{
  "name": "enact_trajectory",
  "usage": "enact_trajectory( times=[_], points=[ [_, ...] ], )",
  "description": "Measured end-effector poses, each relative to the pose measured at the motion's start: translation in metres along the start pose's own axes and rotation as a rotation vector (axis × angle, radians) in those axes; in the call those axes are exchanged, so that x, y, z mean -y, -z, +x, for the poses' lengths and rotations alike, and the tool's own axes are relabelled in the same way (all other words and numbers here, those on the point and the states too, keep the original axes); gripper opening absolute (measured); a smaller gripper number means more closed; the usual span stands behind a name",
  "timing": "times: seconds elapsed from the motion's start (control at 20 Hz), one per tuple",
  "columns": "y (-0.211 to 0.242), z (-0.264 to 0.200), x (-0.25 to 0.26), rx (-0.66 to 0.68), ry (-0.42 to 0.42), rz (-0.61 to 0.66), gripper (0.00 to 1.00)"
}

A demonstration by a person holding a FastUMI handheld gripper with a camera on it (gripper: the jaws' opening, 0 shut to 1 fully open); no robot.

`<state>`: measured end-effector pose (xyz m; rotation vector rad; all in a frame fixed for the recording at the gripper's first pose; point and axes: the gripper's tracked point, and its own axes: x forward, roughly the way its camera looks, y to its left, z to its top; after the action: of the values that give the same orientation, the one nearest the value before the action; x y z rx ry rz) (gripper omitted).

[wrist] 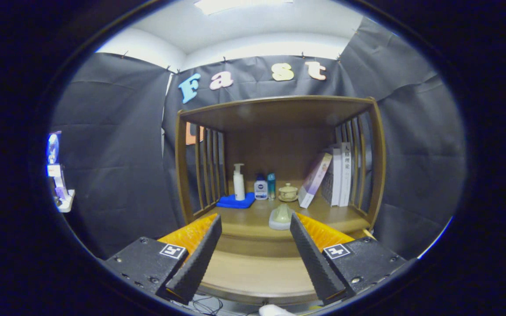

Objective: Pull open the drawer, take out the items inside it, and place them on the countertop above the cabinet.

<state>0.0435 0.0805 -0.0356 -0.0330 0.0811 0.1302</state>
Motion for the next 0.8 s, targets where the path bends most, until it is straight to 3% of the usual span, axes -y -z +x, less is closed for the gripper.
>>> enact_trajectory(
  times=[0.4,0.8],
  points=[
    [0.091,-0.046,0.025,-0.033,0.108,-0.028,0.99],
    [0.173,-0.048,0.043,-0.165,0.168,0.04,0.99]
  ],
)
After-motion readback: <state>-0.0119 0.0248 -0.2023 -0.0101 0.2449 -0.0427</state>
